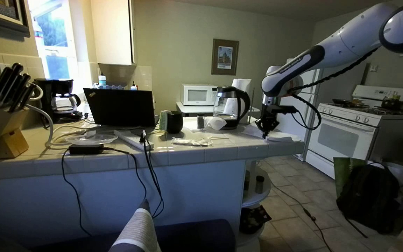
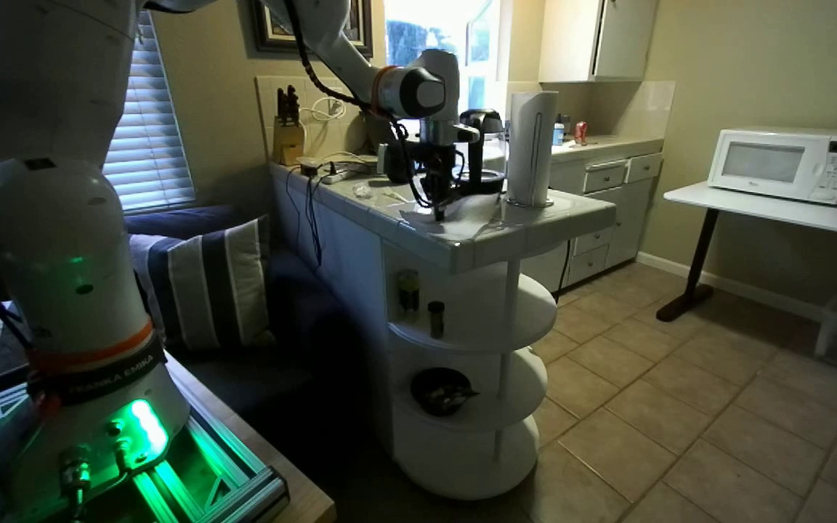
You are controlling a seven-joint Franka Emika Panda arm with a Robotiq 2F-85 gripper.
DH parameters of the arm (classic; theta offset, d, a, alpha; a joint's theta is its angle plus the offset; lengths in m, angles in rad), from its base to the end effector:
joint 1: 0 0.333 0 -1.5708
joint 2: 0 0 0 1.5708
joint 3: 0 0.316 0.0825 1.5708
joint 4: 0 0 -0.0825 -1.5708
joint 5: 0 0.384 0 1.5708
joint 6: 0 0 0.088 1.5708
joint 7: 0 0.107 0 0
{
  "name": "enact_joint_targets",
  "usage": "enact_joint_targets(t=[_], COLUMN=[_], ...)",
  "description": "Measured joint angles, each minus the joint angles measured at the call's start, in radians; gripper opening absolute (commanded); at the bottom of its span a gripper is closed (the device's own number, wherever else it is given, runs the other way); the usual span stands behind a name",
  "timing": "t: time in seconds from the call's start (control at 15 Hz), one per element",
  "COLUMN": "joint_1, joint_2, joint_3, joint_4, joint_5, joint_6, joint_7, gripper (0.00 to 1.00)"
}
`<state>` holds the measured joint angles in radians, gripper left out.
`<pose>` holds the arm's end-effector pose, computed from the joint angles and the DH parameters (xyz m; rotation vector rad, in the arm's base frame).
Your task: Use the piece of tissue on the right to wipe the counter
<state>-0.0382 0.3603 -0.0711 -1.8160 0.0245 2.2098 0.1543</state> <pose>0.6394 -0.0661 0.3454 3.1077 -0.4267 0.0543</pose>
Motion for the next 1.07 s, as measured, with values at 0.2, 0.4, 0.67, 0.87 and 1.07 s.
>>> enact_joint_targets(t=[0.2, 0.4, 0.67, 0.87, 1.07], joint_1=[0.003, 0.011, 0.022, 0.044, 0.064], joint_2=[-0.024, -0.025, -0.012, 0.004, 0.024], joint_3=[0.048, 0.085, 0.122, 0.133, 0.132], joint_4=[-0.028, -0.031, -0.025, -0.021, -0.014], joint_5=[0.003, 0.016, 0.072, 0.089, 0.089], joint_6=[-0.03, -0.029, 0.017, 0.099, 0.189], joint_7=[-0.087, -0.13, -0.142, -0.121, -0.087], gripper=[0.0, 0.0, 0.0, 0.0, 0.0])
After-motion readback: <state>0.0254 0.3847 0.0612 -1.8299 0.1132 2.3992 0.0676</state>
